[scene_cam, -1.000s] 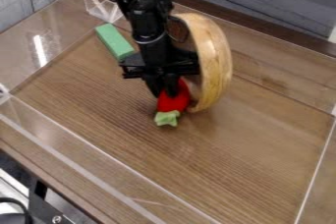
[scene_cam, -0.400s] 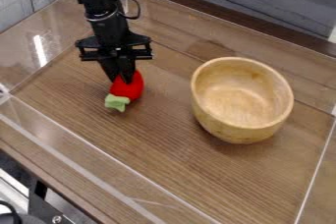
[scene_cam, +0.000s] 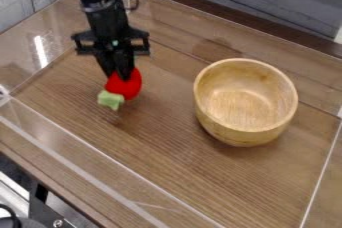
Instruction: Move the red object to the left side of the table
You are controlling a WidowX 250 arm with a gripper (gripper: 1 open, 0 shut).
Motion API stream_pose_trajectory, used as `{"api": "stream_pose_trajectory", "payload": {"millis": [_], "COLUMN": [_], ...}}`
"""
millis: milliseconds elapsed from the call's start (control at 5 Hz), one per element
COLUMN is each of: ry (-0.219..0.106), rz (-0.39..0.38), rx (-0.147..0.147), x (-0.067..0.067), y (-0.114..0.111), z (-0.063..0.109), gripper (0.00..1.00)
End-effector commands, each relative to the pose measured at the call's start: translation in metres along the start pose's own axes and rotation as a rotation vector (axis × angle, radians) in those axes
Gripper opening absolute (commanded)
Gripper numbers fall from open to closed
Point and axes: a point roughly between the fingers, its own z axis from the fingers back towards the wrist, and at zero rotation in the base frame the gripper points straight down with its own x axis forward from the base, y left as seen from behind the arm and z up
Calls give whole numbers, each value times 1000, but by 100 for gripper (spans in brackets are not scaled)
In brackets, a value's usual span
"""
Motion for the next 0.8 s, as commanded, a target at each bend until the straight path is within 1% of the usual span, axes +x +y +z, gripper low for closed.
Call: {"api": "stream_pose_trajectory", "payload": {"millis": [0, 200, 600], "ry": [-56, -45, -34], "rz": [-71, -124, -130], "rx": [11, 15, 30], "x": [12, 13, 21], "y": [4, 1, 12], "z": [18, 13, 5], "gripper": [0, 0, 0]}}
